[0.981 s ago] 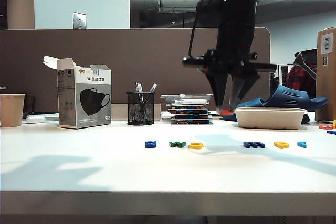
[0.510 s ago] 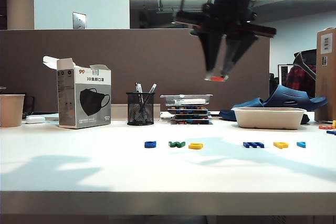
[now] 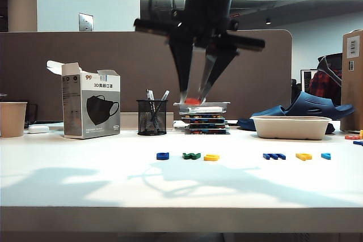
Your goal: Select the appropriate letters from the row of letter magnets placed on the table to arrange into the word "cup".
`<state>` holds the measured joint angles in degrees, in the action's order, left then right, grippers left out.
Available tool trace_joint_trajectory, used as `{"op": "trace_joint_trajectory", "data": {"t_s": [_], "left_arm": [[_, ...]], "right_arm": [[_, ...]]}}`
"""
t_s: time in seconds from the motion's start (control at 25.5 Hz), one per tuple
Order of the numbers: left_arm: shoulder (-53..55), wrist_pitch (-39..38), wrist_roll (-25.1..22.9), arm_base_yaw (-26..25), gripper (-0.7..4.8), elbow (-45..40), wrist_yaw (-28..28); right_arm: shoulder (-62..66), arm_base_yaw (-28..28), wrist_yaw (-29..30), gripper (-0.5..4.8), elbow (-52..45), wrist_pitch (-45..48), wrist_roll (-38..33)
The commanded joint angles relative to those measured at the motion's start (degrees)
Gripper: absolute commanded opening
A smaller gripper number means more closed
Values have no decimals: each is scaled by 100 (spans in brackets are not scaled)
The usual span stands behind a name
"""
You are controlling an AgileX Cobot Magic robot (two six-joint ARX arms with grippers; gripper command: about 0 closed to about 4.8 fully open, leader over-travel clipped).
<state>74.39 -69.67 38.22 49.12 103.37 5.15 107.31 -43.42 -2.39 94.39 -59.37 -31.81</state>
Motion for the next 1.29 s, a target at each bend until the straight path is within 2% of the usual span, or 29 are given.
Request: {"op": "trace_joint_trajectory", "data": {"t_s": [0.04, 0.63, 1.29], "left_arm": [[-13, 35, -24, 4, -5, 26, 17], [-13, 35, -24, 4, -5, 26, 17], [-13, 35, -26, 4, -5, 26, 17]], "right_arm": [[28, -129, -26, 81, -155, 402, -269], [990, -227, 24, 81, -363, 745, -612], [1174, -225, 105, 81, -367, 721, -612]]}}
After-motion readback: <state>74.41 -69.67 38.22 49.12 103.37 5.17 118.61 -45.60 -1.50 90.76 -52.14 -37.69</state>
